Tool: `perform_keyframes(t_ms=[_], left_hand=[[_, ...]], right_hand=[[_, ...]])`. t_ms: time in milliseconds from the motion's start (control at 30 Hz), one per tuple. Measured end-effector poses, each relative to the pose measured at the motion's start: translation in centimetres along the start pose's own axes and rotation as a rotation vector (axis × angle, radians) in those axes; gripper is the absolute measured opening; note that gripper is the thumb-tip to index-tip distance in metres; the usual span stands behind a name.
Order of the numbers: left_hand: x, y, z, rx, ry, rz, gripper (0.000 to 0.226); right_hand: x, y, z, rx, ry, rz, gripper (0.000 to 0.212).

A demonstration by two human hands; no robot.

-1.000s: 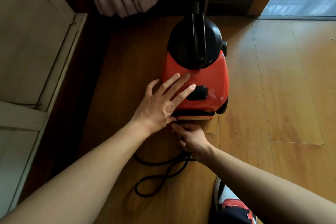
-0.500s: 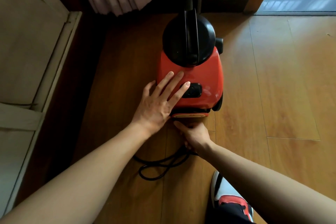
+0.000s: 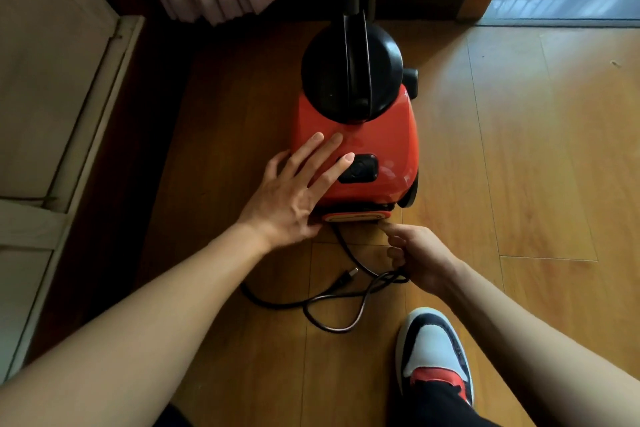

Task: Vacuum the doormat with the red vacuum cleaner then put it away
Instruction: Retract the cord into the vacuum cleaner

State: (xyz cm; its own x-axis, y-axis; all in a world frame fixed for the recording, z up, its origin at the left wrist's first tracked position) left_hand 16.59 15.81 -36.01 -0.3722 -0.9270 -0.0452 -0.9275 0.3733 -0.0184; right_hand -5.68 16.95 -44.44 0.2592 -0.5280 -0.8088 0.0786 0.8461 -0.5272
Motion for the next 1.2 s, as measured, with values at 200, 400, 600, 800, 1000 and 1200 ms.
perform_keyframes(t_ms=[200,400,600,800,1000,1200], left_hand=[[-0.1,0.5,-0.3,-0.093,0.04,-0.03,0.129],[-0.2,0.9,-0.6,-0.132,0.086,-0.044,0.113],[0.2,0.0,-1.7,-0.318,0.1,0.016,0.081],[0.1,-2.0,-4.3,-0.387,-0.185,0.034,0.056],[-0.5,0.1,-4.1,-0.165,-0.129,-0.019,0.074],[-0.5,0.8,-3.1,-0.145,-0.097,-0.057,0.094]], right_hand=[[-1.6,-2.2,-1.3,0.179,-0.021,0.028,0.026],[-5.9,-4.2,0.9,0.068,-0.287,-0.013,0.028],[-9.0,-4.8,5.5,0.039,-0.652,-0.016,0.043],[-6.8,-3.2,8.7,-0.386,-0.49,-0.056,0.041],[-6.5,-2.3,10.7,-0.384,-0.412,-0.214,0.011],[-6.9,-0.5,9.1,-0.411,-0.371,-0.294,0.019]])
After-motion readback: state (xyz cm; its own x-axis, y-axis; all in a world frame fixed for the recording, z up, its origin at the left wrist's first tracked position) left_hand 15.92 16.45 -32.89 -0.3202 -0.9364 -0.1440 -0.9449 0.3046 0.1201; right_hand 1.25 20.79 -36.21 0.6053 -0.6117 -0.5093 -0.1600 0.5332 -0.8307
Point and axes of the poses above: each hand's wrist, its own x-axis towards the middle knuckle, its own z-axis out of the palm, y = z × x, the point moved 4 cm from there along x, towards the middle knuckle, and after that the axes turned 5 degrees about x, right-handed, at the moved point
